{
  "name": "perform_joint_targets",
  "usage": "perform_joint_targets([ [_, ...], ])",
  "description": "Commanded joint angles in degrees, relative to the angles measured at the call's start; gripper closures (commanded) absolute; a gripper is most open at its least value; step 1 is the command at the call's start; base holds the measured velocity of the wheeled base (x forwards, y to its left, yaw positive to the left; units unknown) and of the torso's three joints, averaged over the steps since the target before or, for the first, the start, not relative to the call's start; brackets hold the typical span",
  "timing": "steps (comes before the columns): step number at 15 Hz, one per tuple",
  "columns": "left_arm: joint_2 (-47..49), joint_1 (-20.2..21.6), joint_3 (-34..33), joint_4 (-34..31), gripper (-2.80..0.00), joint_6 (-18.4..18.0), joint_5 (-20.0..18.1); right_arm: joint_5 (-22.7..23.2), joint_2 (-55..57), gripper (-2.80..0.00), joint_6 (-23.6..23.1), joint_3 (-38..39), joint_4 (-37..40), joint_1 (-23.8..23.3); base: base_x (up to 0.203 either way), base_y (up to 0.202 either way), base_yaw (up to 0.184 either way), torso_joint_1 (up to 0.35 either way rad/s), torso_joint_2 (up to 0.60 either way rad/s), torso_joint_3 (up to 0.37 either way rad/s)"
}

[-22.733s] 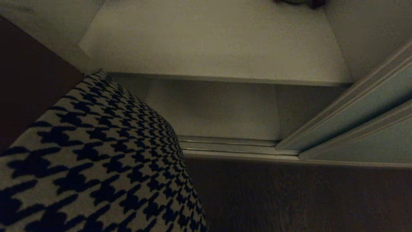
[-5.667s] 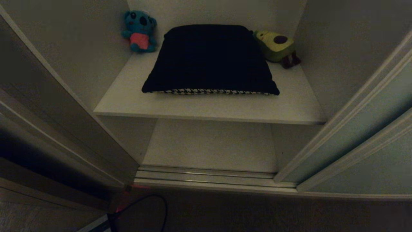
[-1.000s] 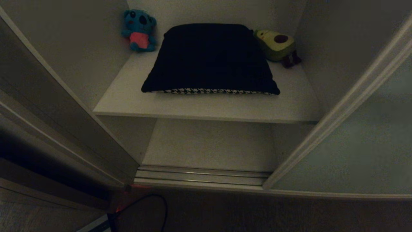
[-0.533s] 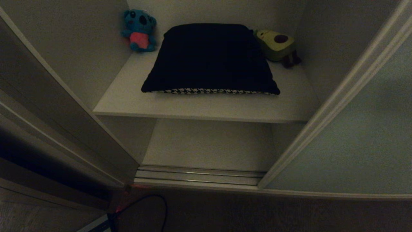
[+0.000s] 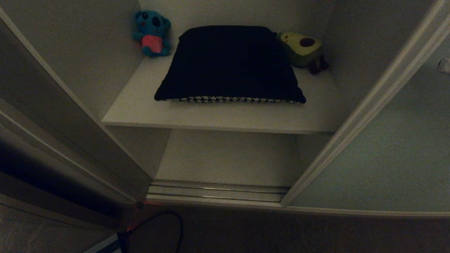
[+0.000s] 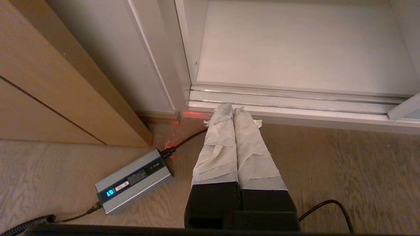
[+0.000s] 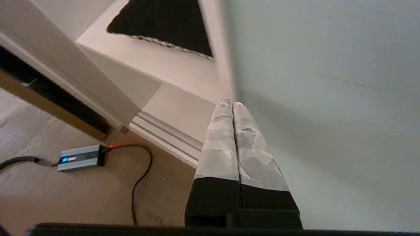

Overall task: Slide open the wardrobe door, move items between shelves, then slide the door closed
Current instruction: Close the door

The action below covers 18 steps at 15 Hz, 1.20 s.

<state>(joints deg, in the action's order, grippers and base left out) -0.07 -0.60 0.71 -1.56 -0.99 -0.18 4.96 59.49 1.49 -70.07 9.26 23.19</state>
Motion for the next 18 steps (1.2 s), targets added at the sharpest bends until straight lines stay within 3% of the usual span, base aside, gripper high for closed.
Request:
perform_joint_targets([
  [1,0.0,0.0,0.0,0.0,0.0,0.0,0.0,0.0,0.9,0.0,0.0,0.0,-0.1,0.8,0.0,0.0,0.0,0.0,0.0,0.0],
  [9,0.0,0.0,0.0,0.0,0.0,0.0,0.0,-1.2,4.5,0.0,-0.2,0.2,-5.9,1.4,0.0,0.0,0.0,0.0,0.0,0.0],
  [18,0.0,0.0,0.0,0.0,0.0,0.0,0.0,-1.3,11.9,0.0,-0.5,-2.4,-7.3,9.6,0.0,0.0,0.0,0.0,0.0,0.0],
])
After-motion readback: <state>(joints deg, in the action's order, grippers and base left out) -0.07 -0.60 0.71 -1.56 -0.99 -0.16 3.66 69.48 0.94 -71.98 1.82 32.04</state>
